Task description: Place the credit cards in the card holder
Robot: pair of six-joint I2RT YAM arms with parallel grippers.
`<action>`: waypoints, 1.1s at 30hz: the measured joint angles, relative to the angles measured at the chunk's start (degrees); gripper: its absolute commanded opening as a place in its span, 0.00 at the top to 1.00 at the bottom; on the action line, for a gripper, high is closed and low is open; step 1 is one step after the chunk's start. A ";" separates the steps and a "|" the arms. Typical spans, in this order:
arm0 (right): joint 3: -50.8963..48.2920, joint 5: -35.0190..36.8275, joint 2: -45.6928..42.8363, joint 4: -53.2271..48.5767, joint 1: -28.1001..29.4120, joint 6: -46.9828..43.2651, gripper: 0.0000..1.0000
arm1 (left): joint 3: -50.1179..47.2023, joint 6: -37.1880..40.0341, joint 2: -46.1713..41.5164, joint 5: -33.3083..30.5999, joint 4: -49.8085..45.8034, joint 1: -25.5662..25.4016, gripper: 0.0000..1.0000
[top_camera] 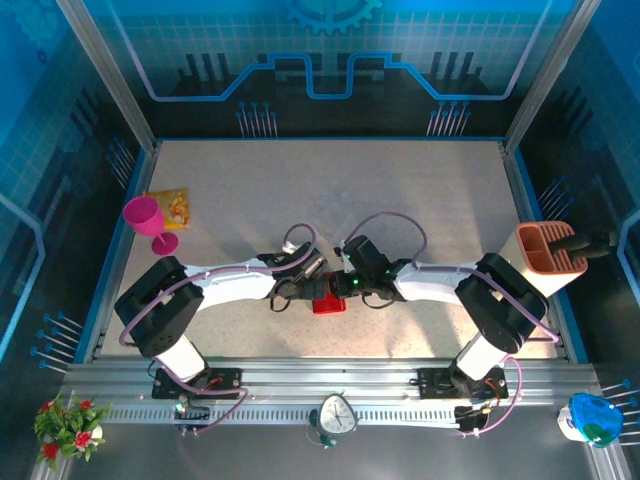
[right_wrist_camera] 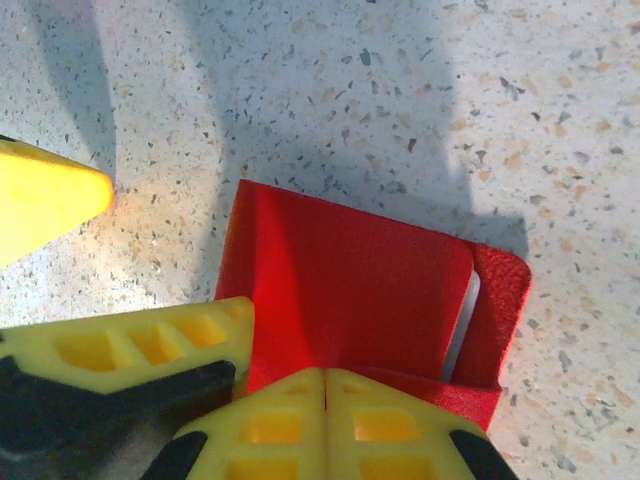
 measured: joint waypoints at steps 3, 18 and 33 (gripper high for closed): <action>-2.01 0.09 -1.11 2.43 0.00 0.46 1.00 | 0.00 0.00 0.00 0.00 0.04 0.00 0.01; -5.55 0.09 -2.99 6.67 0.48 0.37 1.00 | 0.00 0.00 0.11 0.02 0.33 -0.31 0.01; -5.81 2.27 -2.64 7.39 1.88 0.59 1.00 | 0.00 -0.02 0.11 0.02 0.33 -0.31 0.01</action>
